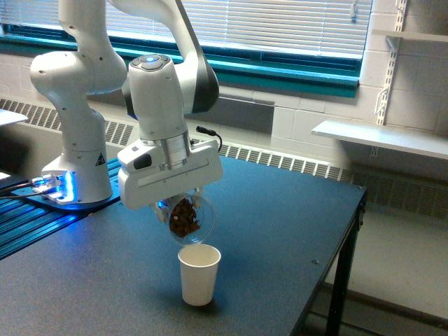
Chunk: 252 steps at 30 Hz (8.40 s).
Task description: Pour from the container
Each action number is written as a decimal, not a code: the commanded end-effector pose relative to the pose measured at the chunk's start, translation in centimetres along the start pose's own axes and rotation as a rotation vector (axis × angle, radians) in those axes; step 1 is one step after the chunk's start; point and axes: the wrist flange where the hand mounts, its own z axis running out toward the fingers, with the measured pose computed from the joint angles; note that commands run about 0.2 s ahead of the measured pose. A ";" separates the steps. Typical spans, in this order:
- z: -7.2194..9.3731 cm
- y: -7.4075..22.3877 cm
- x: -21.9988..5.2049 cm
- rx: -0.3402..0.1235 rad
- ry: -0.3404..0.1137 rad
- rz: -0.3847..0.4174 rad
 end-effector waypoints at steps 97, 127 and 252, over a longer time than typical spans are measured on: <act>1.1 -1.2 1.5 -0.066 -0.084 0.029; 0.3 -2.1 2.4 -0.061 -0.080 0.026; 1.0 -3.7 2.2 -0.103 -0.185 0.004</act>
